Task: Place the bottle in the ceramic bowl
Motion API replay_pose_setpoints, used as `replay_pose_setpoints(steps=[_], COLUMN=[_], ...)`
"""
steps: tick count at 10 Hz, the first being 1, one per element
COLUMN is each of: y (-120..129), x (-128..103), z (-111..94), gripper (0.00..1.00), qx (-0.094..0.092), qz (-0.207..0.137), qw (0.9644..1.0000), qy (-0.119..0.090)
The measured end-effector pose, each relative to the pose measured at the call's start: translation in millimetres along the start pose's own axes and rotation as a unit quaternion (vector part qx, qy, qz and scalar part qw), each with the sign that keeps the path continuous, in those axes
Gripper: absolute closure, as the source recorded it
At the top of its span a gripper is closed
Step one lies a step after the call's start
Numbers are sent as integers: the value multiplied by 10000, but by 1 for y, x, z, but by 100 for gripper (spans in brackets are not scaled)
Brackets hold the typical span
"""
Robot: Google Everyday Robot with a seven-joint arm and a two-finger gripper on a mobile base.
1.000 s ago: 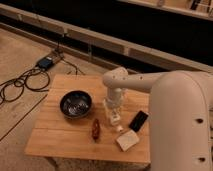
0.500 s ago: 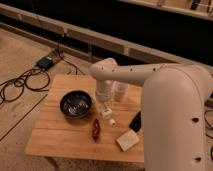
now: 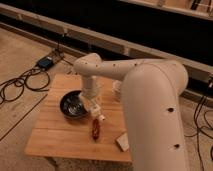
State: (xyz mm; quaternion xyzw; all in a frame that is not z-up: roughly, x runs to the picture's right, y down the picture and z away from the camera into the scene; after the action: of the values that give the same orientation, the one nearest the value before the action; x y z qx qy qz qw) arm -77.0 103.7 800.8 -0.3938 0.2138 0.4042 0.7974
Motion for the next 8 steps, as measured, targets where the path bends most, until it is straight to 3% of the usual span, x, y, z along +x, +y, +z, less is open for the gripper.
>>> replay_pose_setpoints(steps=[5,8], y=[15,17], x=[-47,-70], z=[26,31], gripper=[100,100], qx=[-96,-144], qz=[-574,-824], qw=[9978,9957], qy=[315,408])
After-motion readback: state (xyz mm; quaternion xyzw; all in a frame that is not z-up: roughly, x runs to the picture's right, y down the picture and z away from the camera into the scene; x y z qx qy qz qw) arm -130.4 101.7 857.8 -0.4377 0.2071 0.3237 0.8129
